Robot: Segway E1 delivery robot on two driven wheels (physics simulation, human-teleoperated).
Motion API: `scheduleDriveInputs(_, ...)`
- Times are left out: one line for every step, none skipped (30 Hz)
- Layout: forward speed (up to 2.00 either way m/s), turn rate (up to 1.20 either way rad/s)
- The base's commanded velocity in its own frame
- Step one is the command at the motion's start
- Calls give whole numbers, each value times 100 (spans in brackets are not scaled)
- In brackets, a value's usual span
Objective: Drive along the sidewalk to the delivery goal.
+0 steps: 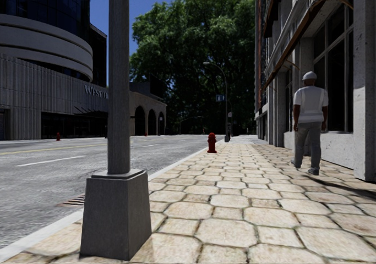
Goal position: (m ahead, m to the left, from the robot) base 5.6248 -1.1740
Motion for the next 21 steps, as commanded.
scheduleDriveInputs(200,-38)
scheduleDriveInputs(200,-45)
scheduleDriveInputs(200,-45)
scheduleDriveInputs(200,-54)
scheduleDriveInputs(200,-57)
scheduleDriveInputs(130,-62)
scheduleDriveInputs(26,-69)
scheduleDriveInputs(0,-71)
scheduleDriveInputs(0,-71)
scheduleDriveInputs(0,-71)
scheduleDriveInputs(0,-71)
scheduleDriveInputs(0,-69)
scheduleDriveInputs(0,-69)
scheduleDriveInputs(0,-67)
scheduleDriveInputs(0,-62)
scheduleDriveInputs(0,-52)
scheduleDriveInputs(1,-27)
scheduleDriveInputs(1,-27)
scheduleDriveInputs(4,-6)
scheduleDriveInputs(5,0)
scheduleDriveInputs(2,0)
